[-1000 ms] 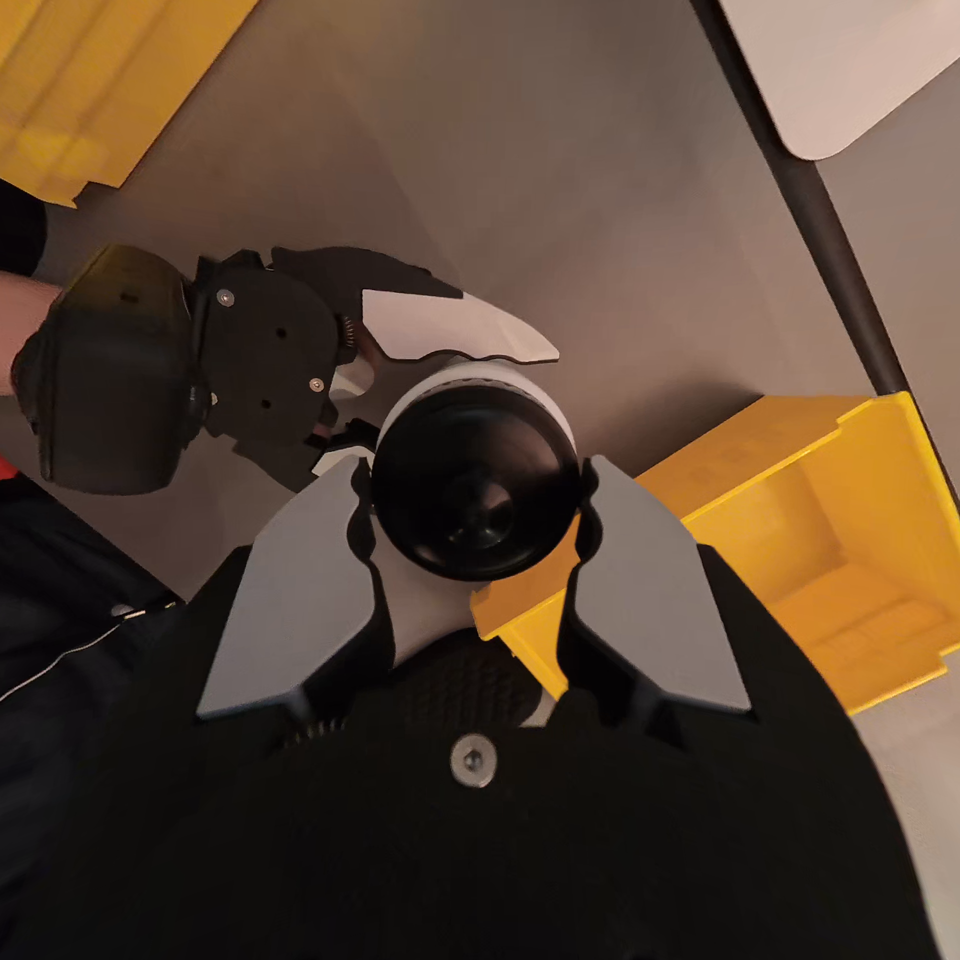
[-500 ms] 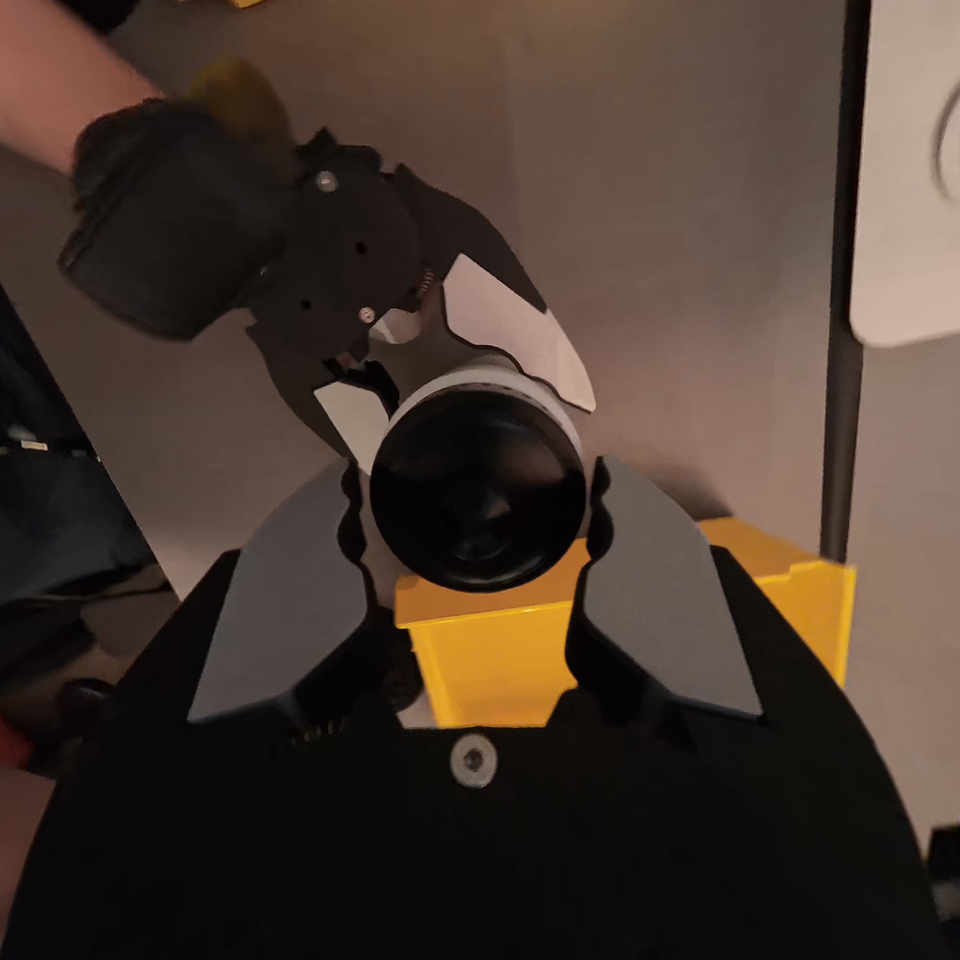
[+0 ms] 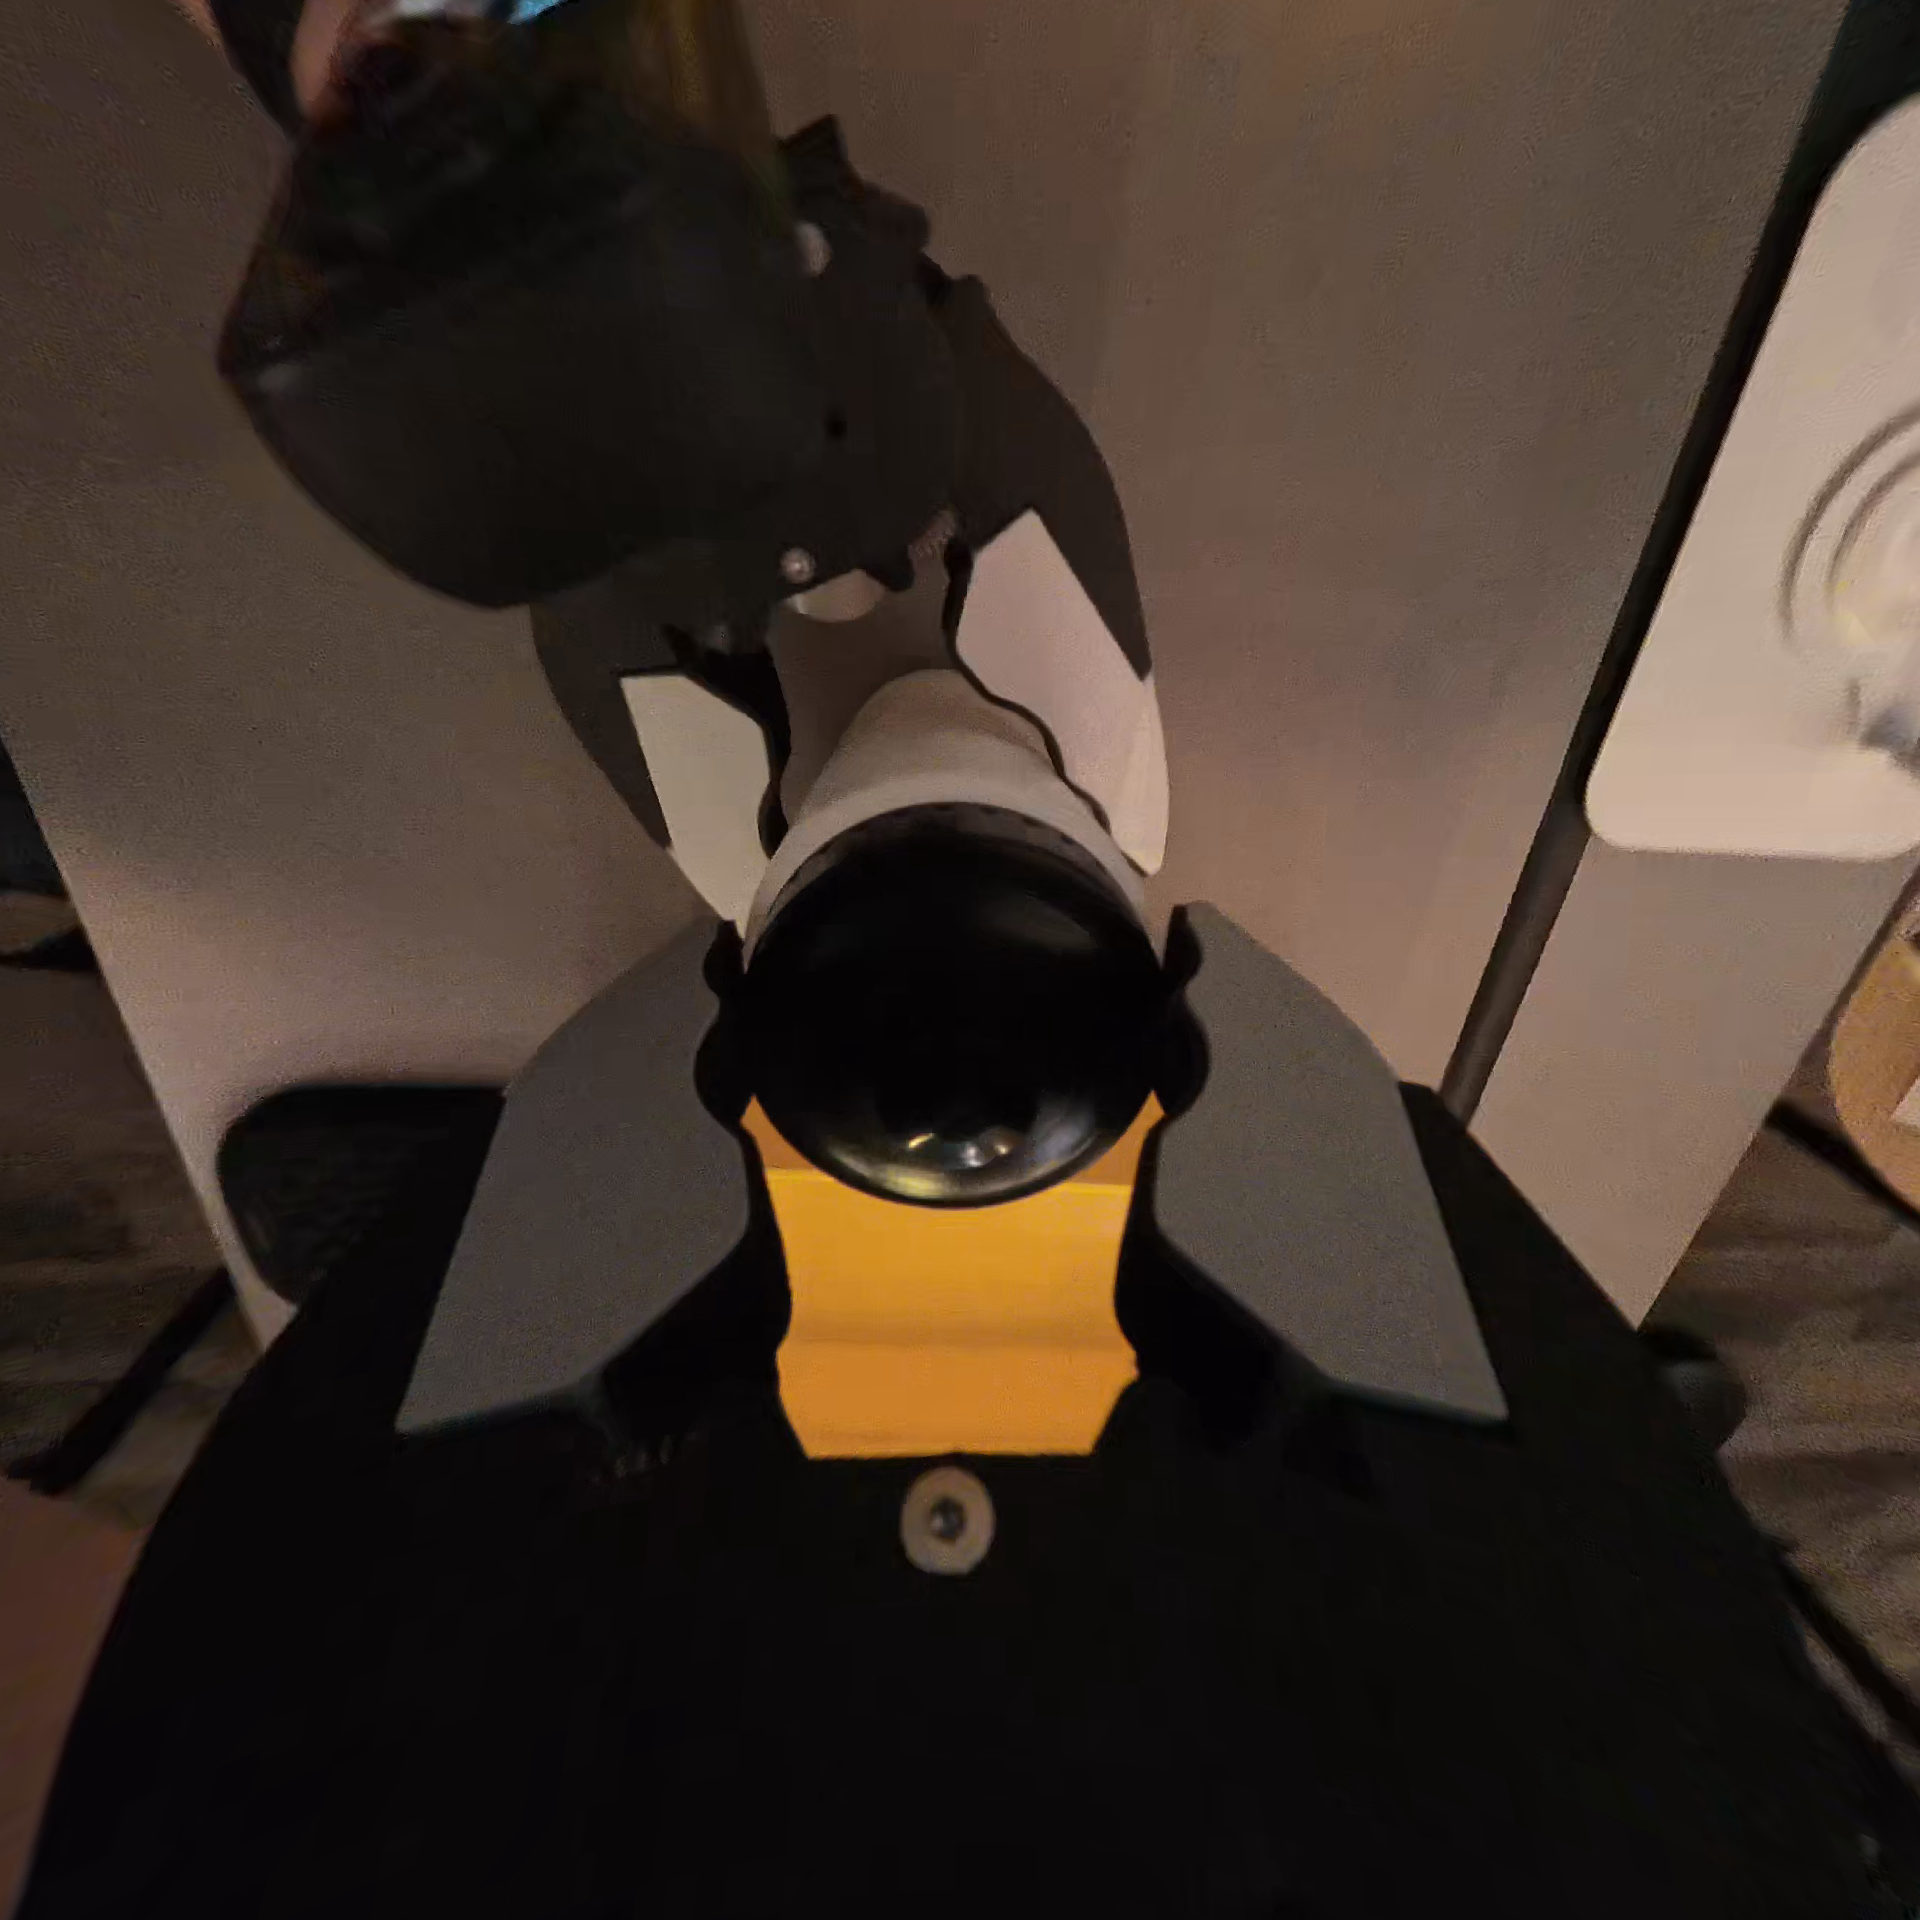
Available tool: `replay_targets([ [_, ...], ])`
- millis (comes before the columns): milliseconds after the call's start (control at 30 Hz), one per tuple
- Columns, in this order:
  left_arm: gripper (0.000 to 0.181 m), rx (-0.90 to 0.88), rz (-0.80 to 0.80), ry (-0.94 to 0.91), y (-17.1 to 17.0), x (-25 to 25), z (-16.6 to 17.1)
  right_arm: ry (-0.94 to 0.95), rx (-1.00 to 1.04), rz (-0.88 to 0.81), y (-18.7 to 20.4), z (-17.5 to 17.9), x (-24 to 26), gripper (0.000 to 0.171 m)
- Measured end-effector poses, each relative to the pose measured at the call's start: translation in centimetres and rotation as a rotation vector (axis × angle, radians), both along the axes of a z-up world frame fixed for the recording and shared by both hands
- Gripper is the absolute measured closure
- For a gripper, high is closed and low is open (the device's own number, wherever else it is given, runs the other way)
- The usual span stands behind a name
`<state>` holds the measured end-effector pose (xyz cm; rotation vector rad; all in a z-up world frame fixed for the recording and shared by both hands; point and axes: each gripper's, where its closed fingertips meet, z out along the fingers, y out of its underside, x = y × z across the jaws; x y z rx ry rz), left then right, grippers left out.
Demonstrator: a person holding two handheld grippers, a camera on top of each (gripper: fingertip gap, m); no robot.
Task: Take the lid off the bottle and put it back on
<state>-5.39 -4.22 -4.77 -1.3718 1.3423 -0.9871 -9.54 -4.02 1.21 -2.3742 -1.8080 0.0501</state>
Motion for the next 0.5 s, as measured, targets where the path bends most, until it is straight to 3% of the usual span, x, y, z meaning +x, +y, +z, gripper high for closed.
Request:
replay_targets([
  [100, 0.089, -0.029, 0.001, 0.002, 0.1, 0.0, -0.1, 0.08, -0.026, -0.019, 0.3, 0.0, -0.1, 0.092],
  [367, 0.089, -0.023, 0.039, 0.013, 0.5, -0.1, -0.1, 0.063, 0.04, -0.483, 0.8, 0.7, 0.5, 0.085],
  [433, 0.089, -0.023, 0.043, 0.013, 0.6, -0.2, -0.1, 0.096, 0.003, -0.63, 0.7, 1.0, 0.1, 0.085],
  [500, 0.089, -0.023, 0.044, 0.012, 0.6, -0.2, -0.1, 0.051, 0.007, -0.676, 0.8, 0.9, 0.7, 0.095],
])
